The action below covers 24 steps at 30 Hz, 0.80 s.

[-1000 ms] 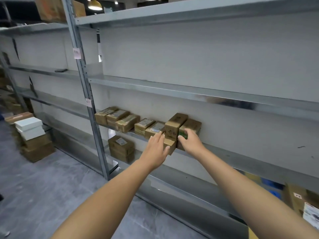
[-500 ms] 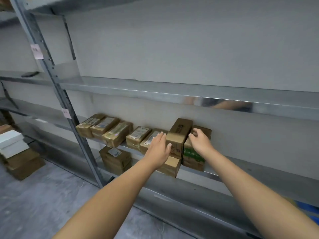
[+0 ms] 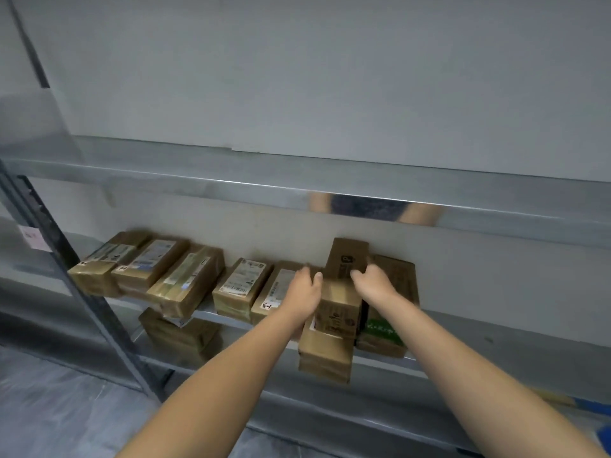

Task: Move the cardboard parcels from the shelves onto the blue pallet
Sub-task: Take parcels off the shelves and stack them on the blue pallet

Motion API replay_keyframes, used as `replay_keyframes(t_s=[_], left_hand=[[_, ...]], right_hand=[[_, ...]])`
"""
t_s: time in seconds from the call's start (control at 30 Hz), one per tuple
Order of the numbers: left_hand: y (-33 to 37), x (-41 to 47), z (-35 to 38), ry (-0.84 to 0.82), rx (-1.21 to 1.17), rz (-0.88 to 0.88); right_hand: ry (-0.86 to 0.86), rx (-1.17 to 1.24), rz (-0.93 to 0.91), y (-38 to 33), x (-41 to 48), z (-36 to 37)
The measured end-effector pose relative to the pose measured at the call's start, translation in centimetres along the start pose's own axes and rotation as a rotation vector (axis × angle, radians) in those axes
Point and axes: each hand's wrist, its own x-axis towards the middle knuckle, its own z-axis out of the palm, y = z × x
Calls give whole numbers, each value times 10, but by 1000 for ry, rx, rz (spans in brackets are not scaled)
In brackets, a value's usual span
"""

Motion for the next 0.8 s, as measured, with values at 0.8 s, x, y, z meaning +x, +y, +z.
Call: replay_keyframes(t_s=[0.8], left_hand=[[-44, -4, -52, -194, -577, -38]], right_hand=[[7, 534, 391, -34, -57, 55]])
